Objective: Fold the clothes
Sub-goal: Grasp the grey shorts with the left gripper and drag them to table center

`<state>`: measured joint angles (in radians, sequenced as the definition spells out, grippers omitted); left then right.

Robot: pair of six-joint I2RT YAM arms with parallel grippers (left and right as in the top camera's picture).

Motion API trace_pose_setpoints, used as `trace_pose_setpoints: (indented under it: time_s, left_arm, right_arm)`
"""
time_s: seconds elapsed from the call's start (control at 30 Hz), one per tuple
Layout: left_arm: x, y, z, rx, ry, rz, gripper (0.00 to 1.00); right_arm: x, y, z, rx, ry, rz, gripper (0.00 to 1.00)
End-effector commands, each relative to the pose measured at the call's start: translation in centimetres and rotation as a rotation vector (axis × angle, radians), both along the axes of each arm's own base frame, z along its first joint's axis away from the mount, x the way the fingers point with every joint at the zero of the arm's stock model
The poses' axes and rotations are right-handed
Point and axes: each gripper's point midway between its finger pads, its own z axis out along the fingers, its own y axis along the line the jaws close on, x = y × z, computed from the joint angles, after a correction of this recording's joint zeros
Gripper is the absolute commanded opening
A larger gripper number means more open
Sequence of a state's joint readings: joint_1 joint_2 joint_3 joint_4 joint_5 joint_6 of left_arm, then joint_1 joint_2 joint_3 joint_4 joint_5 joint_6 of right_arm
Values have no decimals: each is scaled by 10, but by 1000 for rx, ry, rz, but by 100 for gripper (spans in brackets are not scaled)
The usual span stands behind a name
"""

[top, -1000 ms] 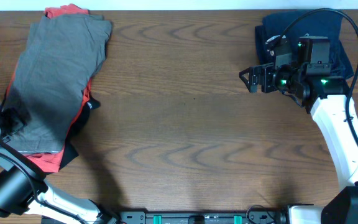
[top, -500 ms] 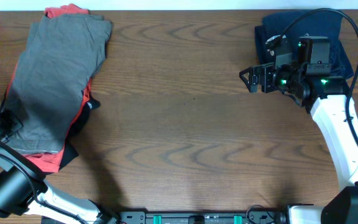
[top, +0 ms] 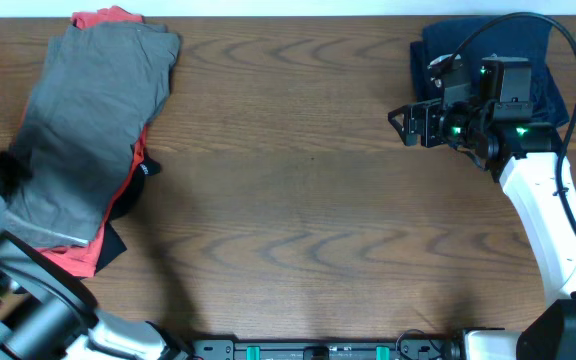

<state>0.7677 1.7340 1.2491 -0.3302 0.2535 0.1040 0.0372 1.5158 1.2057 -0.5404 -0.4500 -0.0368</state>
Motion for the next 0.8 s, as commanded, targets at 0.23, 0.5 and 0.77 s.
trace_pose_setpoints:
  time_s: [0.23, 0.5, 0.77]
  left_arm:
    - [60, -208, 113, -151, -251, -503, 6]
    - [58, -391, 123, -233, -257, -941, 6]
    - [29, -546, 111, -247, -285, -1303, 6]
  right_arm:
    - [23, -18, 38, 88, -98, -130, 80]
    - [9, -73, 70, 147, -122, -315, 80]
    - [-17, -103, 84, 139, -117, -401, 84]
